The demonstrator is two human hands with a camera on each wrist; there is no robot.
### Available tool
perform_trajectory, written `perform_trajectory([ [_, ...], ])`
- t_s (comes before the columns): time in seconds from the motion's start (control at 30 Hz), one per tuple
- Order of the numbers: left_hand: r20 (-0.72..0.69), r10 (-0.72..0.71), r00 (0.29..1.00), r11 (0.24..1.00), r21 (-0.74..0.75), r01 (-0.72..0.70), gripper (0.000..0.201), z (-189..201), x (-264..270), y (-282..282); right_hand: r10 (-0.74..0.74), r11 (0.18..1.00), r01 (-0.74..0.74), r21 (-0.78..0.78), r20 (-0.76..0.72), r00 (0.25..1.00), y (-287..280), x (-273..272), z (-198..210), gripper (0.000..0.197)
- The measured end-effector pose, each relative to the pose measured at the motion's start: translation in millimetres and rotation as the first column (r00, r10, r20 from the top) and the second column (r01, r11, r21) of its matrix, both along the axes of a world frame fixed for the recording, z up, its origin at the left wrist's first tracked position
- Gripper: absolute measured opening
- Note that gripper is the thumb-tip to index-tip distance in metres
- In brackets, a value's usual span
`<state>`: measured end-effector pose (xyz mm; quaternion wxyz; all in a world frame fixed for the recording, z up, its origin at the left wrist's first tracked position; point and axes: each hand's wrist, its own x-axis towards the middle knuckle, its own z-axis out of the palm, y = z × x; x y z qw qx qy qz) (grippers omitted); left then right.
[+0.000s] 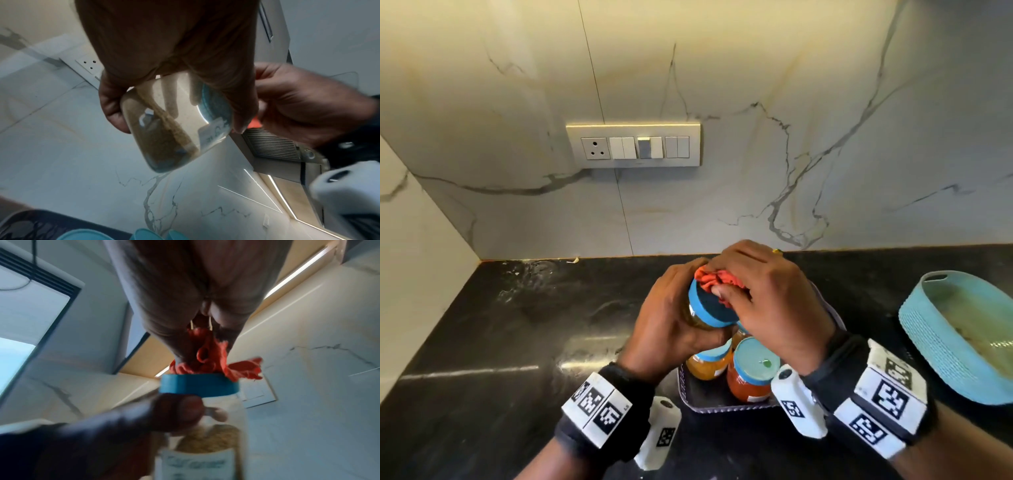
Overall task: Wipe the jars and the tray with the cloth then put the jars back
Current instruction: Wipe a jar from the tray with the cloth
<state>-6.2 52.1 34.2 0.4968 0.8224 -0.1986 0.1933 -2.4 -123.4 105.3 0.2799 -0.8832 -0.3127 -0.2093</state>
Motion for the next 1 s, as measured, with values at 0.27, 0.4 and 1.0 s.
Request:
perform_trajectory([
  [0.27,0.072,-0.011,0.997,0.986,0.165,-0.001,0.084,-4,22,5,0.071,0.997,-0.07,0.03,-0.045,0.996,2,-6,-8,0.025],
  [0.4,0.043,-0.015,0.999,0.987,0.158,0.008,0.078,-3,24,-6,-0.077,0.994,0.078,0.071,-0.004,0.997,-5,24,-3,0.021],
  [1.0,-0.021,0.02,1.0,0.992,0.125,-0.017,0.084,2,25,0,0.073,0.975,-0.057,-0.213,0.067,0.995,-23,-10,-5,0.021],
])
